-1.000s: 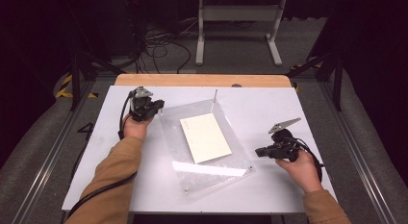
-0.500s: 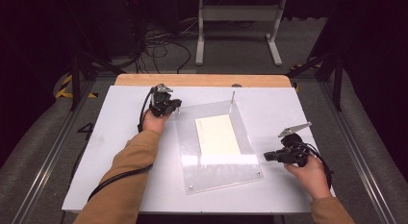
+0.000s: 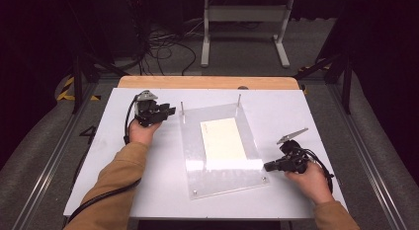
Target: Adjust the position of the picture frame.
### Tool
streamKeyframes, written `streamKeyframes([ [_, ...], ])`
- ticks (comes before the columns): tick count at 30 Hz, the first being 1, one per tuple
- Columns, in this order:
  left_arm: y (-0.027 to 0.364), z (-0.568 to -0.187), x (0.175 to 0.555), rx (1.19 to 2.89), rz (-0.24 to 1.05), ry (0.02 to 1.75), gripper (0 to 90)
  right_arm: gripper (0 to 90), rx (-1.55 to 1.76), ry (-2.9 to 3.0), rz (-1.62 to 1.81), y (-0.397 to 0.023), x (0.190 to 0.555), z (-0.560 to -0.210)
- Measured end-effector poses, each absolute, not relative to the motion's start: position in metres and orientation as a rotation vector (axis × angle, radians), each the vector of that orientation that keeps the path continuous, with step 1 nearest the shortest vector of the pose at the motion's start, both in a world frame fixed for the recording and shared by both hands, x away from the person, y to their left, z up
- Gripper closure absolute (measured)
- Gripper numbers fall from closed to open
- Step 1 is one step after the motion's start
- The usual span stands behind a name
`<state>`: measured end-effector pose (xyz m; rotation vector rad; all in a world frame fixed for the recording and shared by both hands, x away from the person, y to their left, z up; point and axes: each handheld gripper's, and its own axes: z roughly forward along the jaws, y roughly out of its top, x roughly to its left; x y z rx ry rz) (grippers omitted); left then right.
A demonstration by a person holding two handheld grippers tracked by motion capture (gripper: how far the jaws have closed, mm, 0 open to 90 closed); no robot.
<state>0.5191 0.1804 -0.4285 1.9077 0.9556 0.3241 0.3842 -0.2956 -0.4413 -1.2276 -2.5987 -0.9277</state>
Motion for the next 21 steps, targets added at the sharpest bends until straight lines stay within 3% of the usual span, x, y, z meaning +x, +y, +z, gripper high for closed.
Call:
streamKeyframes([
  [9, 0.172, -0.431, 0.534, 1.910, 0.331, 0.993, 51.8, 89.6, -1.052, -2.607, -0.919, -0.264, 0.381, -0.444],
  [16, 0.154, -0.436, 0.553, 1.916, 0.344, 1.001, 45.0, 89.4, -1.031, -2.644, -0.961, -0.264, 0.381, -0.444],
  [19, 0.145, -0.440, 0.559, 1.930, 0.329, 0.991, 53.0, 89.3, -1.057, -2.660, -1.006, -0.268, 0.380, -0.438],
  [21, 0.140, -0.443, 0.559, 1.950, 0.329, 0.990, 63.9, 89.3, -1.068, -2.661, -1.037, -0.272, 0.380, -0.435],
])
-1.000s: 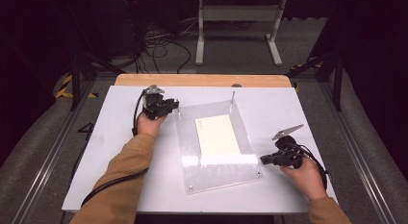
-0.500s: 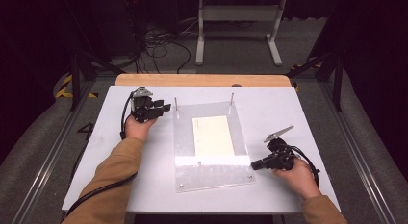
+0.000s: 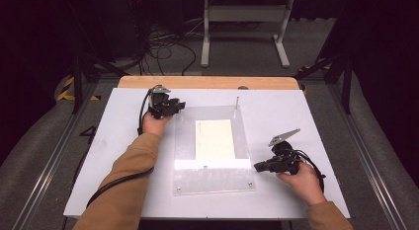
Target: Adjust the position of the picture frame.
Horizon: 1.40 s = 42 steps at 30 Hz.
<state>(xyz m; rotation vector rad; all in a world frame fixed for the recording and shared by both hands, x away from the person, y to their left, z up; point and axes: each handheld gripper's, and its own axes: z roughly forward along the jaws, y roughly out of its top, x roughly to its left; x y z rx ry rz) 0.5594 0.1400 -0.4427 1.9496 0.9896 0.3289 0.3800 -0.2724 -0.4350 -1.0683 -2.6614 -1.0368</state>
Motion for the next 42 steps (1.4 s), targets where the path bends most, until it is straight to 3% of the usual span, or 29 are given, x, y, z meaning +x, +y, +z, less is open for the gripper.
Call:
streamKeyframes([
  [4, 0.138, -0.443, 0.560, 1.965, 0.389, 1.013, 81.7, 89.3, -1.099, -2.650, -1.069, -0.281, 0.380, -0.432],
  [6, 0.136, -0.442, 0.558, 1.988, 0.433, 0.999, 84.5, 89.3, -1.120, -2.640, -1.095, -0.288, 0.380, -0.429],
  [10, 0.129, -0.441, 0.553, 2.013, 0.462, 0.979, 84.8, 89.3, -1.134, -2.636, -1.120, -0.294, 0.379, -0.425],
  [20, 0.108, -0.444, 0.532, 2.029, 0.388, 0.854, 84.8, 89.3, -1.156, -2.633, -1.163, -0.302, 0.378, -0.416],
  [42, 0.086, -0.445, 0.513, 2.045, 0.326, 0.775, 84.7, 89.3, -1.178, -2.628, -1.228, -0.313, 0.376, -0.408],
])
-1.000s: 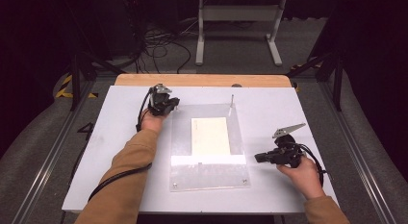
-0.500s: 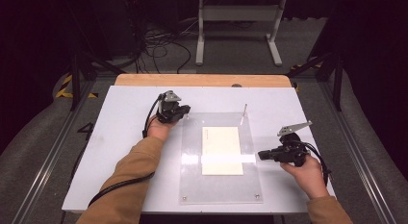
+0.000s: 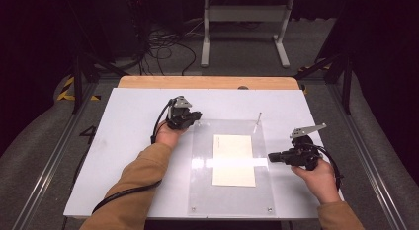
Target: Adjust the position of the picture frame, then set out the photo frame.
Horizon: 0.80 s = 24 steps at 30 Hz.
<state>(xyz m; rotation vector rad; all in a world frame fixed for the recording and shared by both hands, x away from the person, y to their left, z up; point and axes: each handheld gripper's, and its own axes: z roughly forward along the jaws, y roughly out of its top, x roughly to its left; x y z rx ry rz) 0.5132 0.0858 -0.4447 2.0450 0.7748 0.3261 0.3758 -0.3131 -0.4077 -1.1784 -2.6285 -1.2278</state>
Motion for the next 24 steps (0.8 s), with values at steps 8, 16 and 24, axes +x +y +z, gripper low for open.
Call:
streamKeyframes([
  [8, 0.088, -0.443, 0.515, 2.049, 0.290, 0.769, 82.3, 89.2, -1.186, -2.626, -1.243, -0.315, 0.374, -0.406],
  [16, 0.095, -0.434, 0.514, 1.992, 0.227, 0.679, 45.4, 69.1, -1.178, -2.559, -1.359, -0.328, 0.369, -0.403],
  [24, 0.099, -0.438, 0.517, 1.924, 0.154, 0.806, 40.2, 35.7, -1.077, -2.583, -1.461, -0.329, 0.358, -0.401],
])
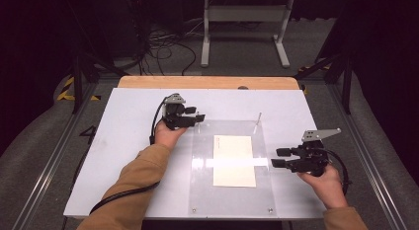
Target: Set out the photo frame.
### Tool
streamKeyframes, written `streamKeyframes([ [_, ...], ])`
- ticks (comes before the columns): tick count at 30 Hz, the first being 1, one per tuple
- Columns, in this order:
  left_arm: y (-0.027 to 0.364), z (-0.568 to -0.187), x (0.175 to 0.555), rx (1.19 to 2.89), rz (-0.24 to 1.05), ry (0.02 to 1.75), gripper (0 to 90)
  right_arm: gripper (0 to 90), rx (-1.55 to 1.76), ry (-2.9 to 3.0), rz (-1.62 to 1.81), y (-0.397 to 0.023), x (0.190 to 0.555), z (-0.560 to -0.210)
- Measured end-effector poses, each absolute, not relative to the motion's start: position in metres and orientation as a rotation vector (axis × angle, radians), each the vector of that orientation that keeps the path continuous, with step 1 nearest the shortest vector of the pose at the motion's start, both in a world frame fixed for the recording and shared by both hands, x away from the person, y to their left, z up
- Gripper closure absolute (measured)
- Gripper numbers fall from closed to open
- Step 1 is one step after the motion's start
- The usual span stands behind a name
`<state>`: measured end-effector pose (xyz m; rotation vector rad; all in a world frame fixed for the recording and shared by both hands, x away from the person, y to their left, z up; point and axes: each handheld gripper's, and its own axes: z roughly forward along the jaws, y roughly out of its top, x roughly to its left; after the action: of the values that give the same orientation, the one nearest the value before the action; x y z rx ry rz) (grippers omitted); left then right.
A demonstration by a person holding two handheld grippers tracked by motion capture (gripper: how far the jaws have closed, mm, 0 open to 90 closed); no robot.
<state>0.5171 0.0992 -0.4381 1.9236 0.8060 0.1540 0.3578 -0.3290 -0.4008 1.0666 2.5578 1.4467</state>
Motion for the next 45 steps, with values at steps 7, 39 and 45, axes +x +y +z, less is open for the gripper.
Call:
streamKeyframes([
  [7, 0.088, -0.447, 0.514, 1.979, 0.210, 0.846, 55.4, 37.6, 0.930, 2.566, 1.442, -0.327, 0.346, -0.398],
  [39, 0.080, -0.441, 0.533, 2.057, 0.156, 0.981, 85.1, 62.2, 0.778, 2.672, 1.390, -0.320, 0.328, -0.393],
  [45, 0.080, -0.441, 0.537, 2.047, 0.126, 1.007, 84.8, 48.3, 0.773, 2.681, 1.382, -0.322, 0.326, -0.396],
])
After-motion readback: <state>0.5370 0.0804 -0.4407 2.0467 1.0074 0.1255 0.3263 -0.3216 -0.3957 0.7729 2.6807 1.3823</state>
